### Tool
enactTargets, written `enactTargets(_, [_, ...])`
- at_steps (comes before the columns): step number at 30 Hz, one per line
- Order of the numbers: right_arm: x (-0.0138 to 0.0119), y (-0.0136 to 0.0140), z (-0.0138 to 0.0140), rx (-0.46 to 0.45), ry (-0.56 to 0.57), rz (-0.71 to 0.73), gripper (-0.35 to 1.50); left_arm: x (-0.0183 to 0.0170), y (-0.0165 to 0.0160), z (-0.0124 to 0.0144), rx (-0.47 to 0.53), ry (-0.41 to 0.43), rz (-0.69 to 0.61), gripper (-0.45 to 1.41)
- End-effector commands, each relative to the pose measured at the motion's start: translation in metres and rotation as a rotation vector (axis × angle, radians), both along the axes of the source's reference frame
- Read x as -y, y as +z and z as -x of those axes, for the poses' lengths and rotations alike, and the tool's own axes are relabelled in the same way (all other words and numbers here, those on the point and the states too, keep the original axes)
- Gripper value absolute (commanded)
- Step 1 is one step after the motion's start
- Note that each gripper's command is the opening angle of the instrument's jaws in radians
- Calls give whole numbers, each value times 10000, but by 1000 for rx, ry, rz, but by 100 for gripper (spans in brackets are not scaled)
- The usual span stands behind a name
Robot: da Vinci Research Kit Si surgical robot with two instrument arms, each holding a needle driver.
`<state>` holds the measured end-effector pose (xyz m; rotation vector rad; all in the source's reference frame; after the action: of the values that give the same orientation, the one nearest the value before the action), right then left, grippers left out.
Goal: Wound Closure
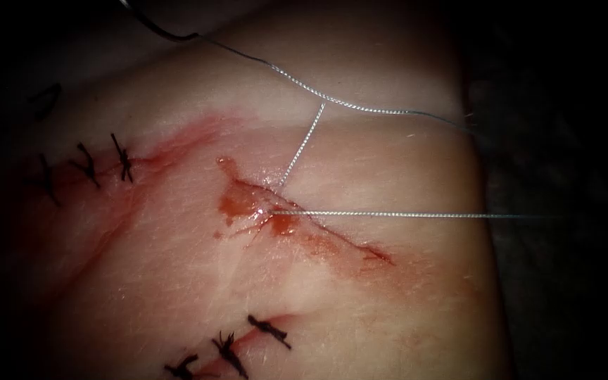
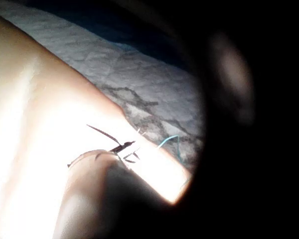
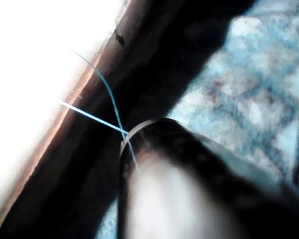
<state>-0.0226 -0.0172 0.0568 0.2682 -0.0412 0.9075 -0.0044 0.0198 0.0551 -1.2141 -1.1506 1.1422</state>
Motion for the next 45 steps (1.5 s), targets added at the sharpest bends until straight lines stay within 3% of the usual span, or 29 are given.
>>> enactTargets(1, [2, 3, 0, -2, 5, 4, -35, -1, 5, 5, 1, 0, 0, -45])
enactTargets(16, [4, -4, 3, 8, 28, 10, -35, -2, 5, 4, 1, 1, 5, -45])
enactTargets(17, [3, -5, 1, 6, 35, 40, 76, -1, 5, 4, 0, 1, 5, -45])
enactTargets(18, [2, -6, -2, -3, 20, 73, 99, -1, 5, 4, 0, 0, 6, -45])
enactTargets(21, [0, -11, -15, -15, -35, 104, 120, 4, 8, 3, 0, 1, 12, -45])
enactTargets(26, [-9, -32, -52, -63, -130, 89, 120, 7, 11, -8, -19, 28, 15, -45])
enactTargets(30, [-31, -58, -110, -228, -97, 158, 123, 9, 15, -51, -167, 134, 24, -45])
enactTargets(34, [-47, -63, -170, -435, -47, 248, 121, 11, 17, -98, -322, 249, 36, -45])
enactTargets(37, [-52, -59, -200, -526, 36, 317, 123, 20, 19, -118, -393, 311, 45, -45])
enactTargets(41, [-57, -51, -232, -607, 126, 363, 120, 33, 26, -125, -447, 384, 52, -45])
enactTargets(42, [-60, -45, -250, -670, 156, 352, 115, 46, 36, -125, -495, 439, 60, -45])
enactTargets(45, [-60, -38, -273, -727, 188, 360, 113, 62, 55, -120, -571, 508, 135, -45])
